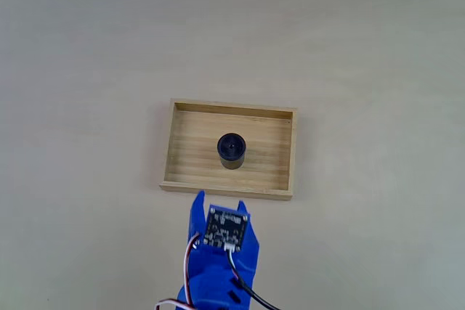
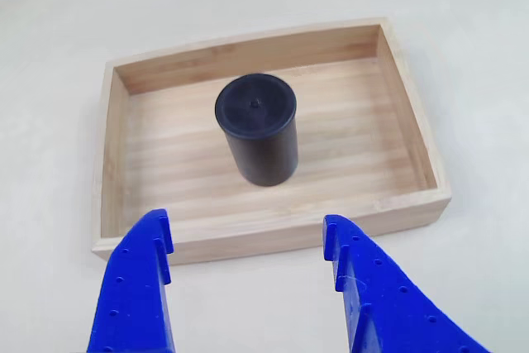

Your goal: Place the black cylinder in the wooden box then return to rest.

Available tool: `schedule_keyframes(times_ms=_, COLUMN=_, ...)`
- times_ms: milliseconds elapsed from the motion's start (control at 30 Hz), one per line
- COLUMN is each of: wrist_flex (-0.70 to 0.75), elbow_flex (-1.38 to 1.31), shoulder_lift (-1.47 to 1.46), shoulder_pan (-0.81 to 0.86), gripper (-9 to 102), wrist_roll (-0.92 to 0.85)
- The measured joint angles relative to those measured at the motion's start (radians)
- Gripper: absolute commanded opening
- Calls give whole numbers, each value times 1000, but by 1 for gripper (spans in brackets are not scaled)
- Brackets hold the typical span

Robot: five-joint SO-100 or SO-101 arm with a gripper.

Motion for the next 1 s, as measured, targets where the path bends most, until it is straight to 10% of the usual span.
schedule_keyframes(times_ms=200, wrist_flex=64, elbow_flex=110, shoulder_lift=-140, shoulder_pan=-5, gripper=0, wrist_roll=-41)
schedule_keyframes(times_ms=1000, wrist_flex=272, elbow_flex=410, shoulder_lift=-351, shoulder_pan=-8, gripper=0, wrist_roll=-97)
